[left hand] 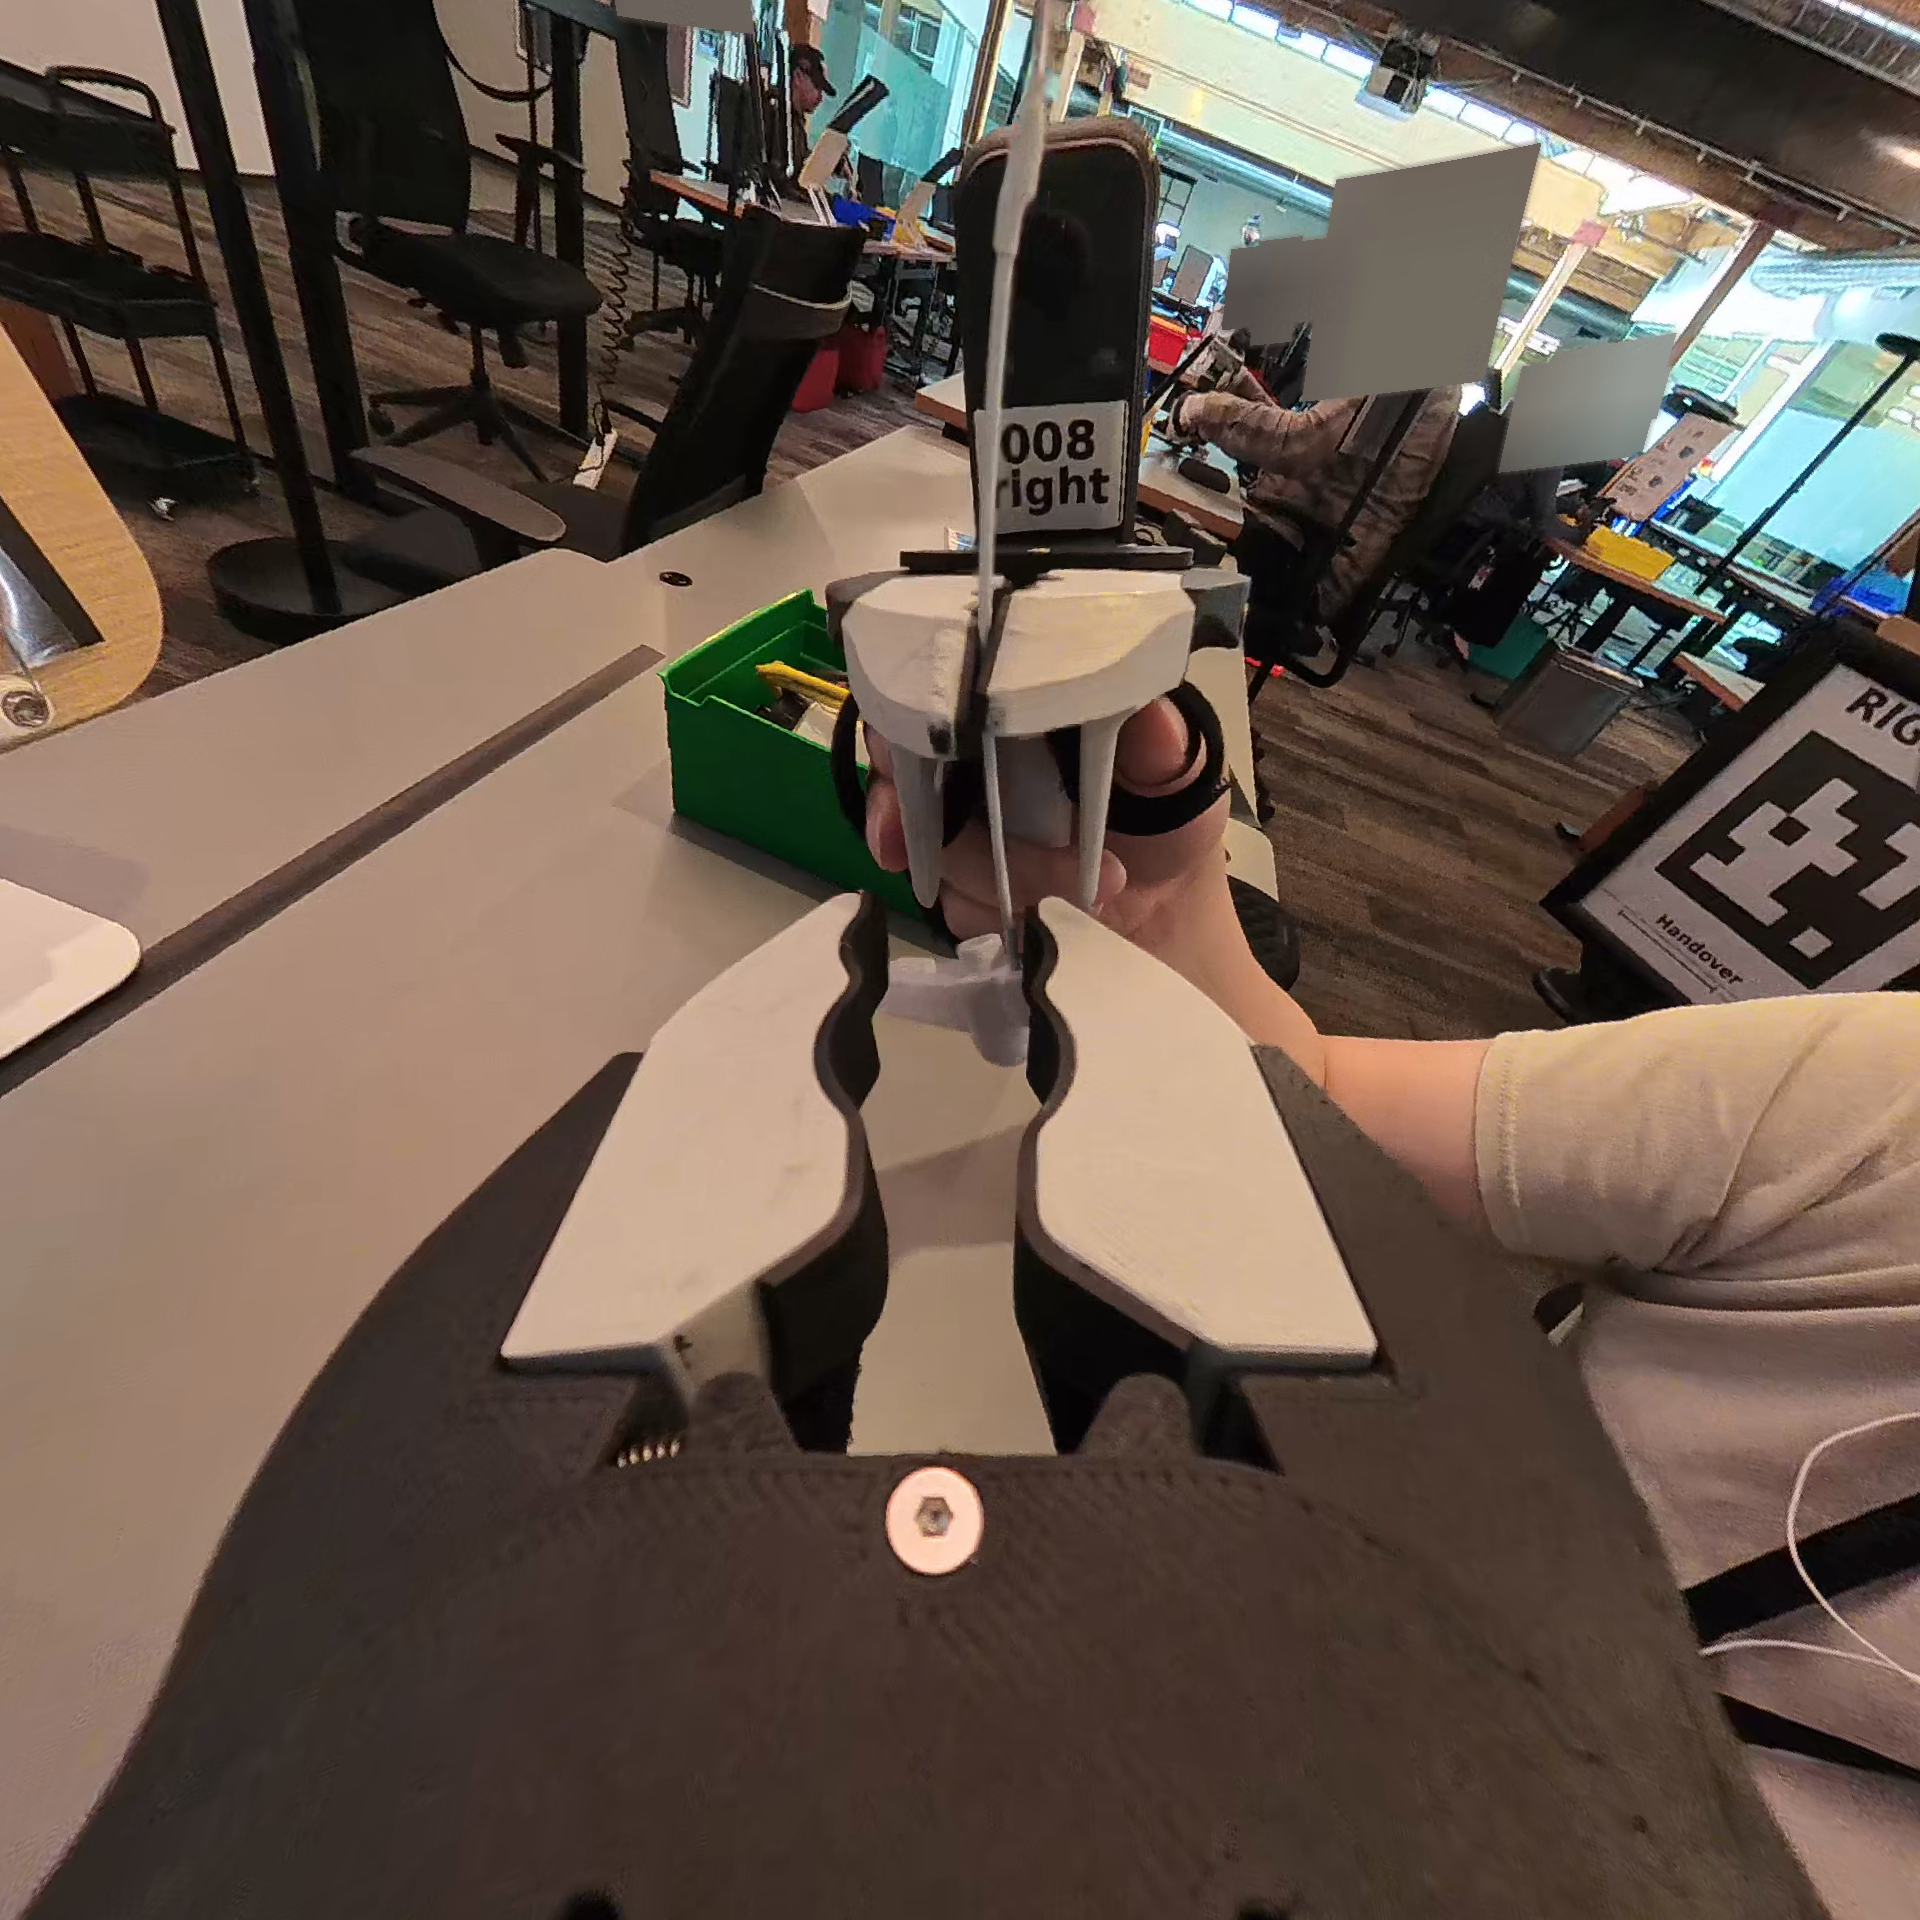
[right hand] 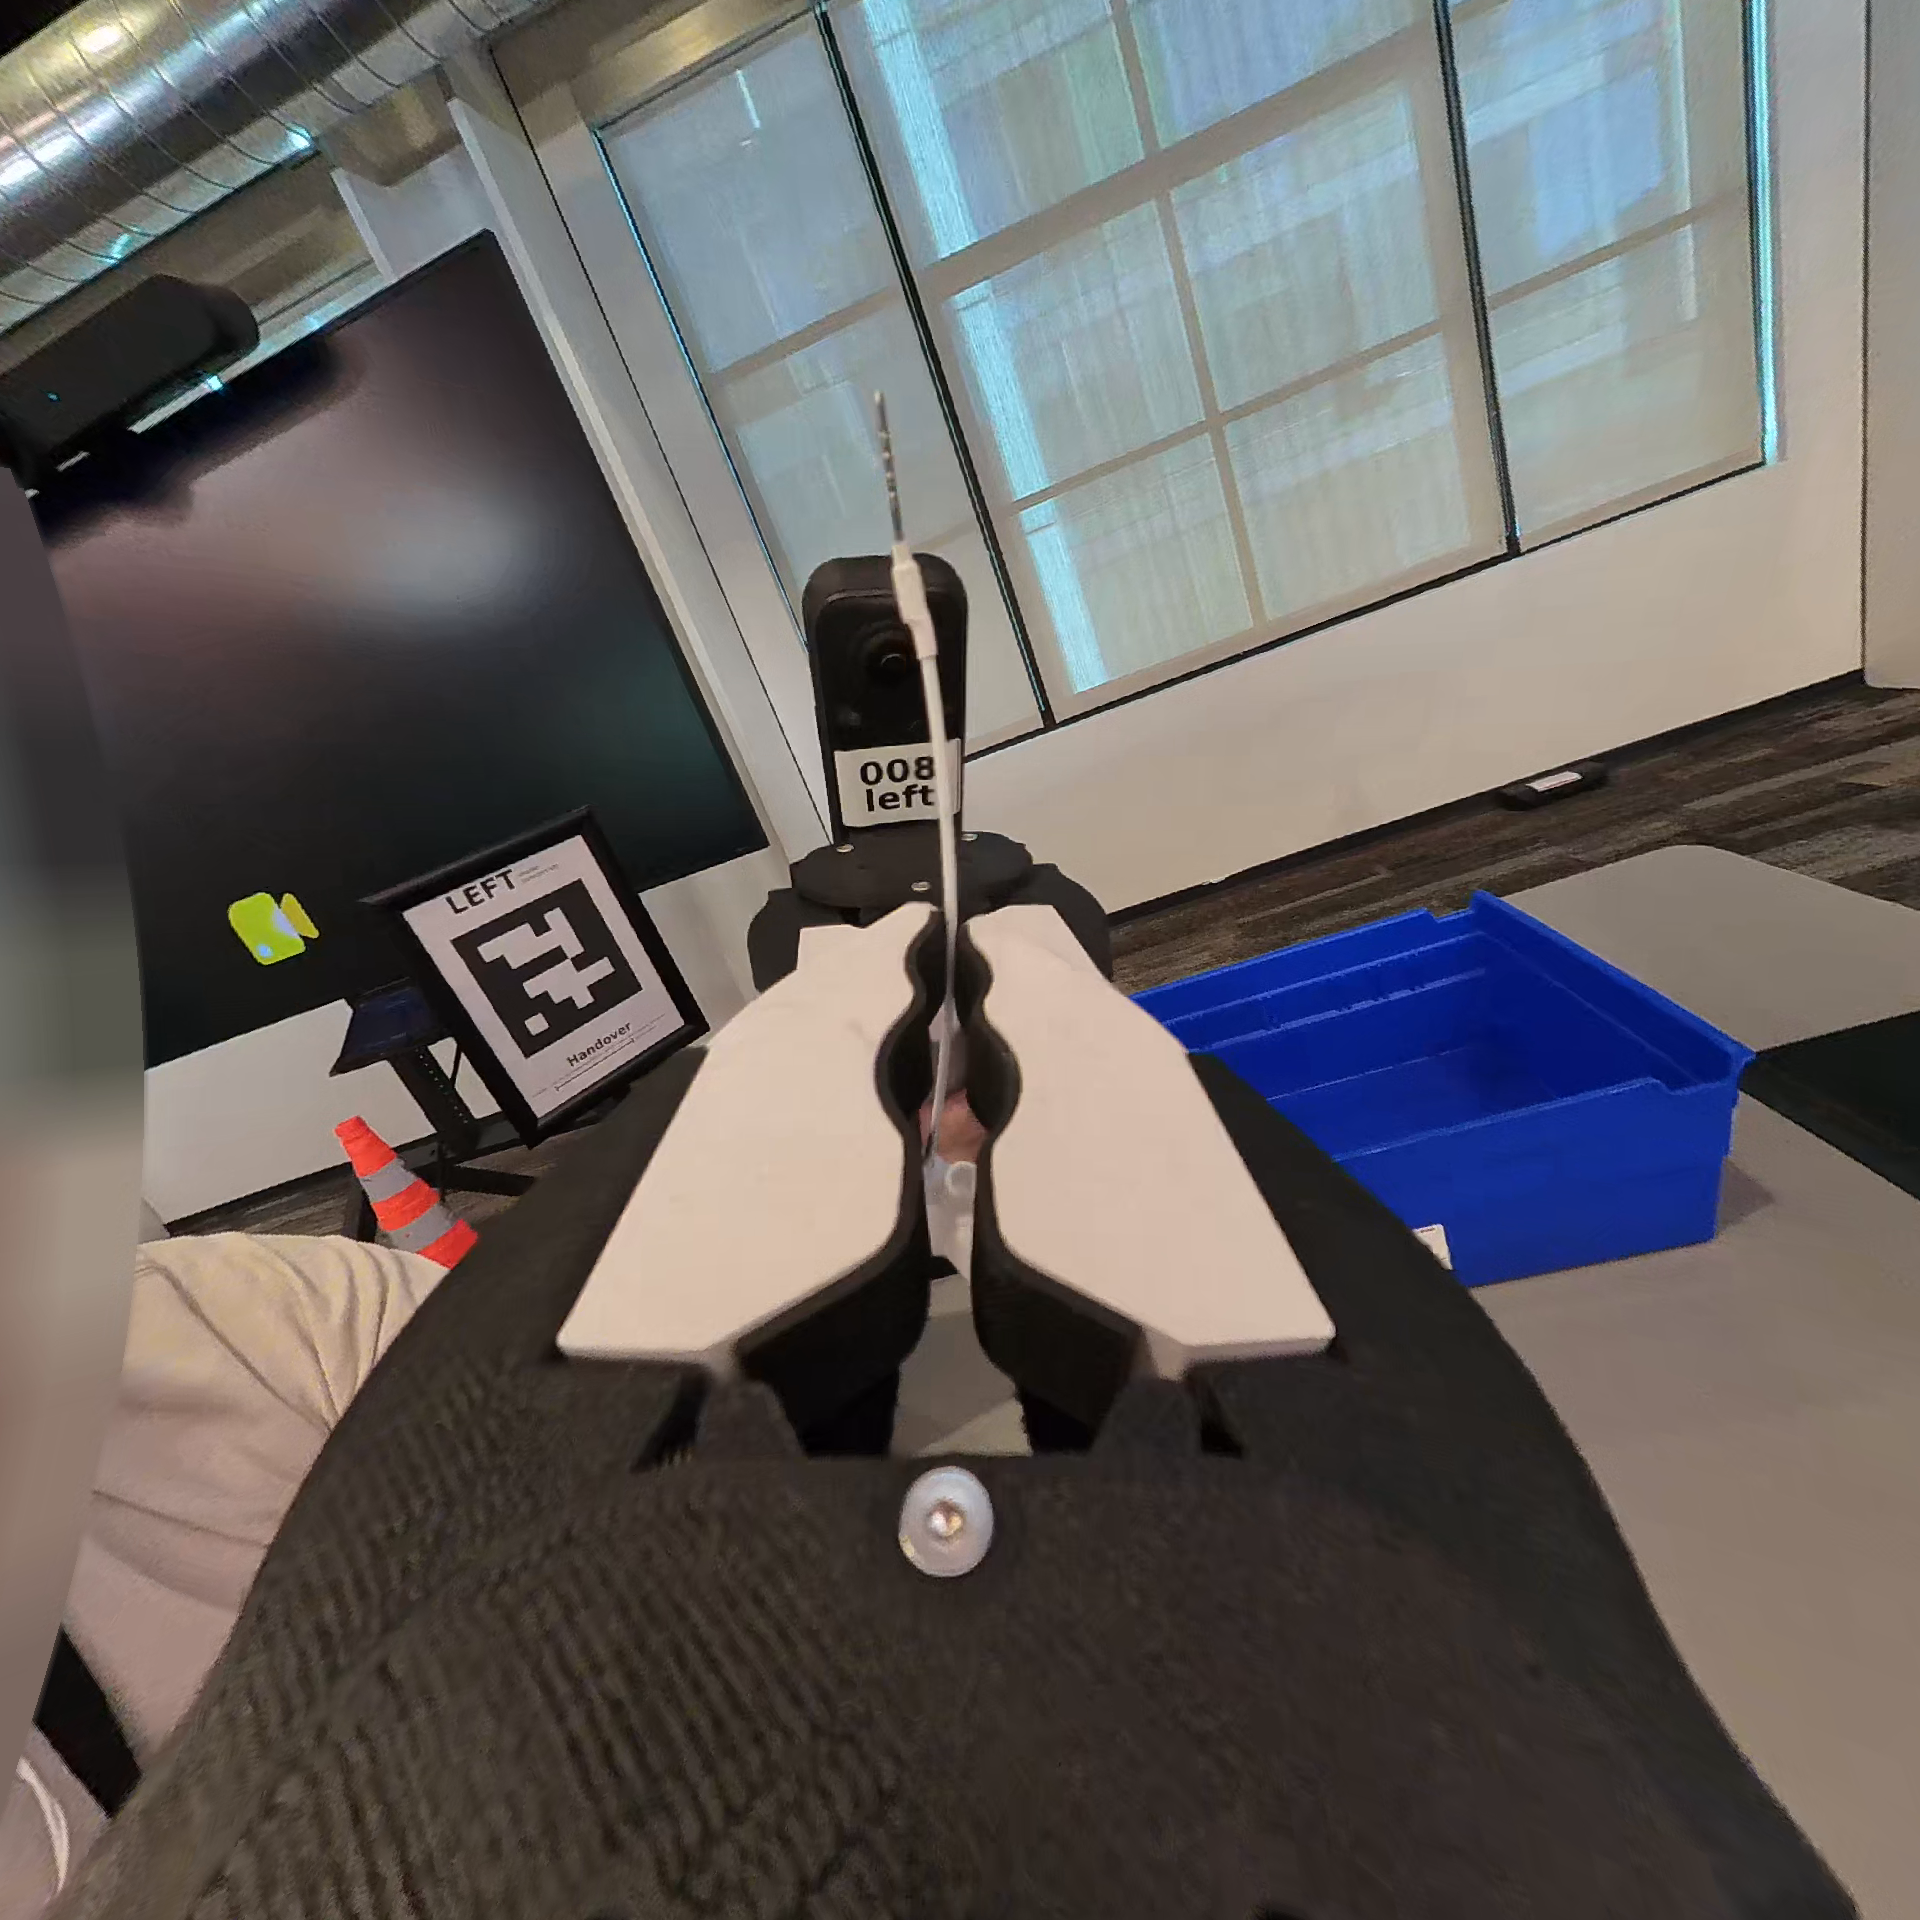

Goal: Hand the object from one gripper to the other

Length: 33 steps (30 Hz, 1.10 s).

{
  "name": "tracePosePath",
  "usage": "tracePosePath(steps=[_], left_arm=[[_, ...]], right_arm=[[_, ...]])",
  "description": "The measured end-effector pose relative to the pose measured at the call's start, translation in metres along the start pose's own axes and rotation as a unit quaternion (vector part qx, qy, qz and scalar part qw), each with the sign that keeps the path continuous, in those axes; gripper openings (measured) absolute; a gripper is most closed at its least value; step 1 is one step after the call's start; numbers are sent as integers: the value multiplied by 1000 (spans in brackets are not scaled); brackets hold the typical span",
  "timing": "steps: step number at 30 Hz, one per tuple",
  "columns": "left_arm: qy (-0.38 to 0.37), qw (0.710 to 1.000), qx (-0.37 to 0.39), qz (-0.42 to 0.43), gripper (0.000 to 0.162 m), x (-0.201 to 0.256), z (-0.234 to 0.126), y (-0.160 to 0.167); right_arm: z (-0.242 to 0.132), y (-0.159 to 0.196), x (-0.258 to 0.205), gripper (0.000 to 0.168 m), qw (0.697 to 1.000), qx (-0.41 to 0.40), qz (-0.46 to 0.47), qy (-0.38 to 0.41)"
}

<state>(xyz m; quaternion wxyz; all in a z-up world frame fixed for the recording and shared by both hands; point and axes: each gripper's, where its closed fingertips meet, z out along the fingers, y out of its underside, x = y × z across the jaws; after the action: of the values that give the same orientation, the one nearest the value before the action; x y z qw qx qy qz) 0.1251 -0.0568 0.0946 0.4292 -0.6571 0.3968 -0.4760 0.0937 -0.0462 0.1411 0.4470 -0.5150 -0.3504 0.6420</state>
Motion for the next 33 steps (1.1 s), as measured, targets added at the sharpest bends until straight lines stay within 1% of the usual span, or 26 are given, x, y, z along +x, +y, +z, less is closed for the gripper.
tracePosePath(steps=[1,2,5,8,9,11,13,14,15,16,17,19,21,22,23,26,29,30,33], left_arm=[[-1,1000,1,3,22,1,0,0],[-2,1000,0,7,19,1,0,-1],[-10,1000,-1,22,1,1,-1,-1],[-29,999,6,31,1,-3,-2,-5],[-36,999,12,34,1,-5,-4,-8],[-48,998,34,30,1,-9,-10,-15],[-61,995,76,7,0,-16,-21,-27],[-64,993,103,-10,0,-20,-29,-34],[-63,989,131,-31,0,-23,-36,-41],[-55,984,160,-54,0,-26,-44,-47],[-42,979,185,-76,0,-27,-51,-53],[-17,967,227,-112,0,-28,-63,-61],[3,956,260,-139,1,-29,-73,-67],[14,949,275,-151,0,-29,-76,-70],[26,943,288,-163,0,-28,-78,-72],[50,922,327,-201,0,-26,-82,-79],[58,913,338,-222,0,-22,-76,-80],[61,911,338,-227,0,-20,-73,-81],[71,910,332,-239,0,-13,-61,-79]], right_arm=[[0,-1,0,1,1000,1,-3,2],[0,-1,-1,1,1000,1,-5,3],[-1,-1,0,1,1000,1,-11,9],[-3,-5,2,2,999,12,-28,16],[-4,-8,2,7,999,18,-41,23],[-7,-13,4,26,994,24,-91,52],[-11,-18,5,37,978,25,-182,98],[-12,-21,3,39,962,26,-242,121],[-13,-24,0,41,940,29,-308,145],[-13,-25,-3,41,910,30,-376,170],[-12,-25,-8,40,873,28,-446,194],[-8,-22,-12,38,779,12,-575,249],[-1,-17,-13,37,685,-1,-663,302],[3,-15,-14,37,649,-2,-692,318],[7,-12,-14,36,624,-2,-709,330],[17,-1,-11,35,593,-11,-731,338],[12,-7,-11,27,530,-7,-763,369],[11,-8,-14,25,517,-3,-771,372],[9,-8,-14,20,501,-18,-782,371]])
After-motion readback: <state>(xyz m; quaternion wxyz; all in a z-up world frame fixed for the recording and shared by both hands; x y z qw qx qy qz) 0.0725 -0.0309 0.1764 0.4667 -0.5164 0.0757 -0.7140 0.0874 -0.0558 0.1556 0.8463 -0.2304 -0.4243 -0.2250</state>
